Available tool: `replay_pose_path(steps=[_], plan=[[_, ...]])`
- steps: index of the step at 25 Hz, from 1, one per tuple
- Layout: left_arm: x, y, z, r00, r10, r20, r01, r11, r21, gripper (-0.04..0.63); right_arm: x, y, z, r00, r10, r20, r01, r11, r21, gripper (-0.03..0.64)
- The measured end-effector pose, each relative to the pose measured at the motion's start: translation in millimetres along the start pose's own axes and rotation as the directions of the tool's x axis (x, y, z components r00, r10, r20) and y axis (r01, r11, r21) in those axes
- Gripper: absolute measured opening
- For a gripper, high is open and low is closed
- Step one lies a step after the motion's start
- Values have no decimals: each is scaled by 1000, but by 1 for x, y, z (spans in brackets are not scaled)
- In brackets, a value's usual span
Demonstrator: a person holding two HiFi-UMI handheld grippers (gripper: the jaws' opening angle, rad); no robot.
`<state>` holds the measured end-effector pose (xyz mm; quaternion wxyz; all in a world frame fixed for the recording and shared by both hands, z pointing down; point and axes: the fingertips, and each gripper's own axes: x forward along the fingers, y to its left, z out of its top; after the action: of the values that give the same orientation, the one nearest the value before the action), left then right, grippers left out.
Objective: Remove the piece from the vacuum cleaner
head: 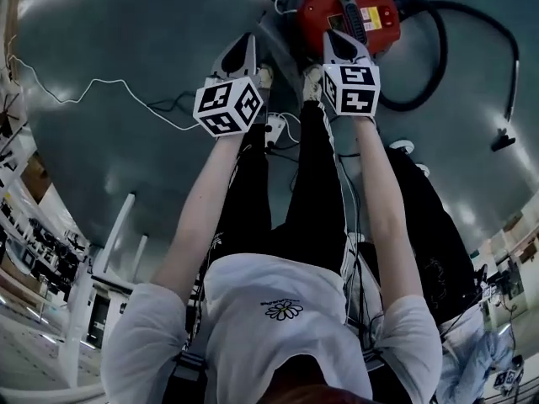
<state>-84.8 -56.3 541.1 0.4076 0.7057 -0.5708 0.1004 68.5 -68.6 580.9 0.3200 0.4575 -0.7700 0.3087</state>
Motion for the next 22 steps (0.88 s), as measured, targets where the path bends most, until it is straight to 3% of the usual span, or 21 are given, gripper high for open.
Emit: replay_pose_path(steps=[1, 2, 3, 4, 6, 8, 10, 14, 18, 22], plan=[[7, 7, -8, 999, 28, -35, -28, 1000, -7, 2, 7, -2, -2, 1000, -1, -5, 1, 1000, -13, -2], [15, 11, -14, 997, 35, -69, -39, 998, -44, 41, 12, -4, -2, 1000, -4, -7, 4, 999, -32, -2], [23, 13, -20, 995, 21, -96, -30, 995, -96, 107, 16, -5, -1, 1000, -9, -9, 8, 998, -59, -2], [29, 13, -24, 993, -5, -118, -11, 991, -133, 107, 19, -5, 0, 1000, -12, -9, 11, 996, -89, -2], [35, 10, -31, 986, -52, -156, 33, 992, -124, 125, 23, -2, 1, 1000, -7, -10, 5, 991, -135, -2], [39, 9, -47, 974, -75, -214, 48, 991, -129, 210, 26, 3, 0, 1000, 6, -11, -8, 988, -153, -2], [45, 15, -71, 954, -46, -297, -12, 981, -191, 284, 28, 3, -2, 1000, 7, -12, -9, 985, -172, -2], [58, 31, -109, 907, 48, -417, -145, 968, -206, 284, 31, 2, -7, 1000, -7, -14, 4, 986, -168, -2], [74, 33, -108, 906, 92, -414, -191, 960, -204, 284, 33, -2, -11, 1000, -7, -13, 5, 990, -140, -2], [91, 33, -114, 890, 95, -447, -209, 954, -213, 282, 35, -7, -16, 1000, -18, -9, 17, 992, -123, -2]])
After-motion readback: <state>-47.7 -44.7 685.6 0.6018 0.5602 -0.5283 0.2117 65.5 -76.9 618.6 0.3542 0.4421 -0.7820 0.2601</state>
